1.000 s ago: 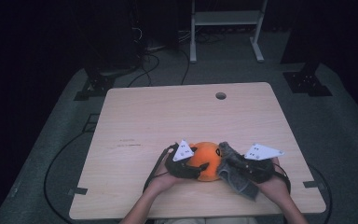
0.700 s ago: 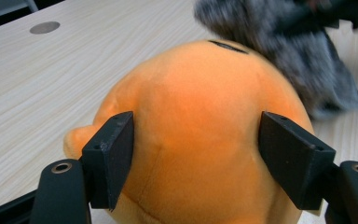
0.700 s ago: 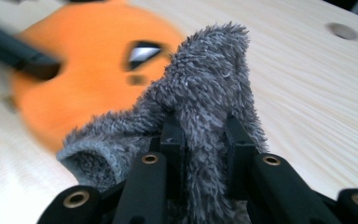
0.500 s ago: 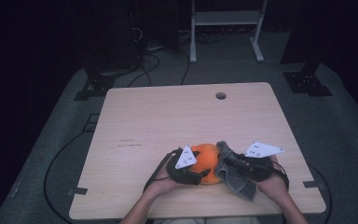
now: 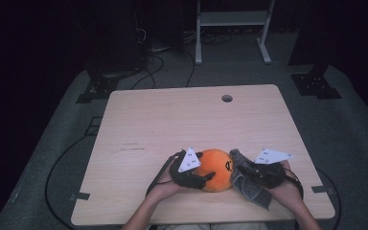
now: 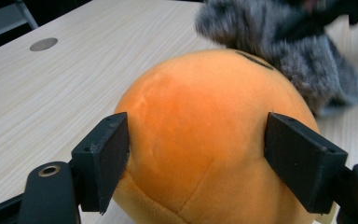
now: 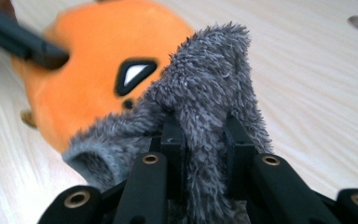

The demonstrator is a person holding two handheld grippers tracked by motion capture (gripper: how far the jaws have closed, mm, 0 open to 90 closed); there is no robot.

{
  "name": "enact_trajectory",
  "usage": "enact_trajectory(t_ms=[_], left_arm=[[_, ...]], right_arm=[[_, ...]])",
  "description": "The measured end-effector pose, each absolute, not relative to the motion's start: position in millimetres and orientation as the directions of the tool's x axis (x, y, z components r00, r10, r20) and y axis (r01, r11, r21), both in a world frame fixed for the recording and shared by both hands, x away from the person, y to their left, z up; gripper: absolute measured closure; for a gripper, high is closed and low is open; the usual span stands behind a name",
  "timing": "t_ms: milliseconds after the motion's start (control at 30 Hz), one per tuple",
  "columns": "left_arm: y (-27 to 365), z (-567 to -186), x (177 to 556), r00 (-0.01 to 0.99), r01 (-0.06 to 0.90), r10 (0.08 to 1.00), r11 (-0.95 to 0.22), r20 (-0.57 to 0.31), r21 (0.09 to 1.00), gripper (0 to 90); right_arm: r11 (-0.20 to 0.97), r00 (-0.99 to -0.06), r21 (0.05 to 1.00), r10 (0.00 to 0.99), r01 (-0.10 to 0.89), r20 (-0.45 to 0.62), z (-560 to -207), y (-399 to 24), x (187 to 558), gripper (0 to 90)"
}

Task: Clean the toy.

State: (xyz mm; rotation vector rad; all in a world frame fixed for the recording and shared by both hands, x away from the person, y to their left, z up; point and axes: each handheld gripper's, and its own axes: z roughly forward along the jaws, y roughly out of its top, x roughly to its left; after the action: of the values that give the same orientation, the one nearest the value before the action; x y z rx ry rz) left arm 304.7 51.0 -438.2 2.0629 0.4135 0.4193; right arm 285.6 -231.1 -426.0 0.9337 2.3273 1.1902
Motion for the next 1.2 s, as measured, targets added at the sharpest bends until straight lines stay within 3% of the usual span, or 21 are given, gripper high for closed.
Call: enact_trajectory(t_ms=[100, 200, 267, 367, 467, 633, 767, 833, 1067, 1200], left_arm=[[51, -437, 302, 0.896, 0.102, 0.423, -0.489, 0.133, 0.866, 23.0], [58, -424, 304, 0.906, 0.079, 0.402, -0.465, 0.131, 0.882, 17.8], [62, -415, 306, 0.898, 0.094, 0.426, -0.423, 0.106, 0.901, 12.8], [59, -420, 311, 0.886, 0.148, 0.452, -0.483, 0.101, 0.863, 10.3], [55, -432, 312, 0.901, 0.197, 0.432, -0.488, 0.039, 0.851, 16.5], [52, -432, 305, 0.915, 0.120, 0.389, -0.526, 0.112, 0.842, 21.8], [48, -432, 298, 0.924, 0.044, 0.340, -0.555, 0.178, 0.831, 22.7], [49, -431, 297, 0.923, 0.035, 0.332, -0.573, 0.194, 0.819, 22.9], [49, -431, 295, 0.924, 0.024, 0.326, -0.572, 0.200, 0.820, 23.0], [46, -432, 294, 0.925, 0.016, 0.322, -0.569, 0.205, 0.822, 22.9]], right_arm=[[0.406, -0.757, 0.850, 0.653, 0.336, -0.014, -414, -218, 281, 73.6], [0.488, -0.777, 0.822, 0.623, 0.294, -0.091, -418, -200, 279, 73.8], [0.504, -0.785, 0.819, 0.609, 0.276, -0.110, -420, -199, 274, 73.9], [0.518, -0.796, 0.815, 0.592, 0.259, -0.123, -422, -201, 267, 73.9], [0.495, -0.802, 0.820, 0.592, 0.287, -0.077, -424, -209, 269, 73.7], [0.462, -0.736, 0.801, 0.676, 0.380, -0.040, -428, -232, 280, 73.8], [0.425, -0.789, 0.848, 0.614, 0.317, -0.013, -411, -221, 273, 73.7], [0.464, -0.798, 0.838, 0.600, 0.286, -0.060, -410, -210, 272, 73.7], [0.431, -0.733, 0.810, 0.680, 0.398, -0.002, -428, -235, 285, 73.7], [0.382, -0.787, 0.863, 0.616, 0.332, 0.030, -408, -227, 275, 73.7]])
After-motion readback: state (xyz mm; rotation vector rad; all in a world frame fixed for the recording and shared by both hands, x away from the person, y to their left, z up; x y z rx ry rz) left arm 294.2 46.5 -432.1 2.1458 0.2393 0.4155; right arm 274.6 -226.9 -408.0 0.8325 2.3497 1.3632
